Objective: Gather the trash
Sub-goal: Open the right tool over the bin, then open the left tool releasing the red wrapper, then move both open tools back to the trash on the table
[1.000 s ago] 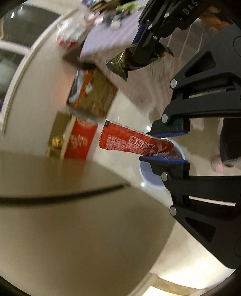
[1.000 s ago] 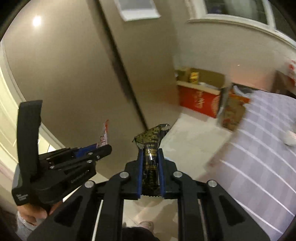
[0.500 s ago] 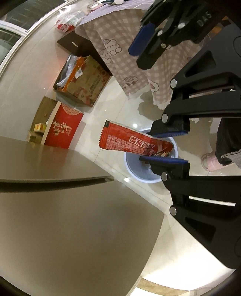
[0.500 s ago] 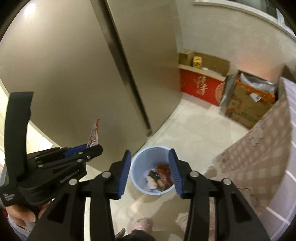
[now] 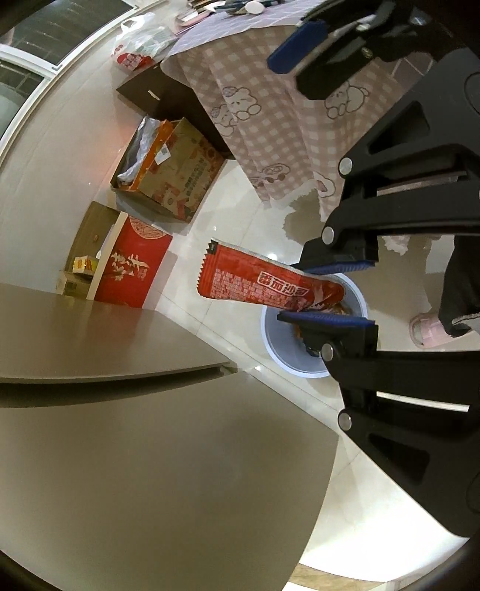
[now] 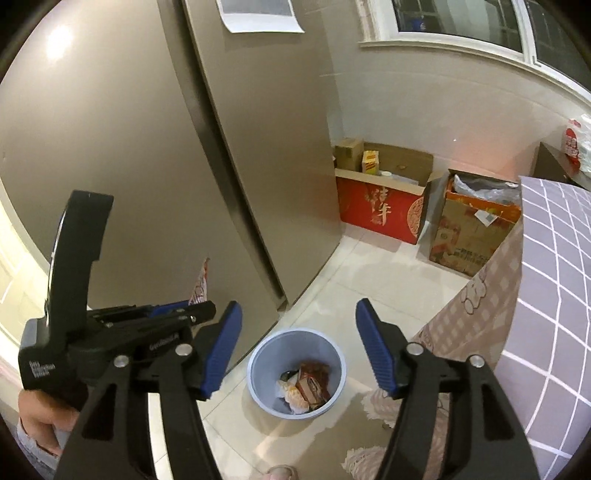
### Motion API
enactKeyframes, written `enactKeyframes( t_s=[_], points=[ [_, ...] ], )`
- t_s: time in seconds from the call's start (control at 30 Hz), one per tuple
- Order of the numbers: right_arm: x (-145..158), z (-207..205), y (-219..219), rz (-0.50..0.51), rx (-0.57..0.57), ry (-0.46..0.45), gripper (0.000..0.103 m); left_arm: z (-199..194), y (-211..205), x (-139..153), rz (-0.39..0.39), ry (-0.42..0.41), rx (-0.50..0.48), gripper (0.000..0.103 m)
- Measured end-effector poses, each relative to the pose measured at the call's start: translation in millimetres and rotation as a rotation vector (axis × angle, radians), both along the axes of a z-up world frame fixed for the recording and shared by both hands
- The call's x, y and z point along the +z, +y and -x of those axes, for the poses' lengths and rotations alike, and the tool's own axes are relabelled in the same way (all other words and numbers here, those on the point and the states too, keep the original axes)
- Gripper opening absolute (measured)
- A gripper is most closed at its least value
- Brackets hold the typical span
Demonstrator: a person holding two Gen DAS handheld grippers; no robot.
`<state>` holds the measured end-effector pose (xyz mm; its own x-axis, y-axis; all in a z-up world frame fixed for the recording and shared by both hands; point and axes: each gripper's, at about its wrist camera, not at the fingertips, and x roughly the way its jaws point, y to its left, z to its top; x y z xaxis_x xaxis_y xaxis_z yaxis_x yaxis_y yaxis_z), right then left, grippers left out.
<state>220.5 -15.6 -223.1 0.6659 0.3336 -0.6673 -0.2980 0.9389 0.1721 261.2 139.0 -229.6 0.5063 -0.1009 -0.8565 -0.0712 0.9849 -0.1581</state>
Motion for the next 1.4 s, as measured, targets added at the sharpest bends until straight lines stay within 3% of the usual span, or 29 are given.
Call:
enactKeyframes(
  t_s=[0.03,0.07,0.1,0.37,0.6,0.8,0.97,1.1,1.4],
  points=[
    [0.6,2.1,-0.7,0.001,-0.003,0.002,0.063,-2.6,1.2,-1.4,0.004,0.015,0.015,0.033],
    [-0.1,2.4,-2.2,-0.001,-0.007,0.006,0.063,-4.6,2.1,-2.9,-0.008,0.035,0.037,0.070],
    [-0.2,3.6,-4.8,-0.004,-0.012,0.008,0.064,-3.0,4.4,-2.2,-0.019,0.024,0.063,0.081],
    [3.4,13.1,-17.6,-0.011,-0.024,0.022,0.064,19.5,-9.4,12.4,-0.033,0.004,0.039,0.081],
    [24.6,31.6,-37.0,-0.032,-0.040,-0.002,0.064,46.8,-42.6,47.8,-0.058,-0.065,-0.019,0.081],
    [49.4,53.6,-78.5,-0.044,-0.082,-0.030,0.064,67.5,-89.5,82.9,-0.086,-0.140,-0.102,0.081],
    [71.8,74.8,-137.3,-0.006,-0.122,-0.052,0.064,75.7,-148.2,102.0,-0.119,-0.183,-0.213,0.081],
    [80.6,87.3,-203.5,0.031,-0.204,-0.048,0.064,78.1,-217.8,110.5,-0.154,-0.218,-0.356,0.081],
    [59.3,95.9,-334.3,0.119,-0.429,0.041,0.063,63.9,-329.6,99.8,-0.284,-0.300,-0.578,0.081]
  ],
)
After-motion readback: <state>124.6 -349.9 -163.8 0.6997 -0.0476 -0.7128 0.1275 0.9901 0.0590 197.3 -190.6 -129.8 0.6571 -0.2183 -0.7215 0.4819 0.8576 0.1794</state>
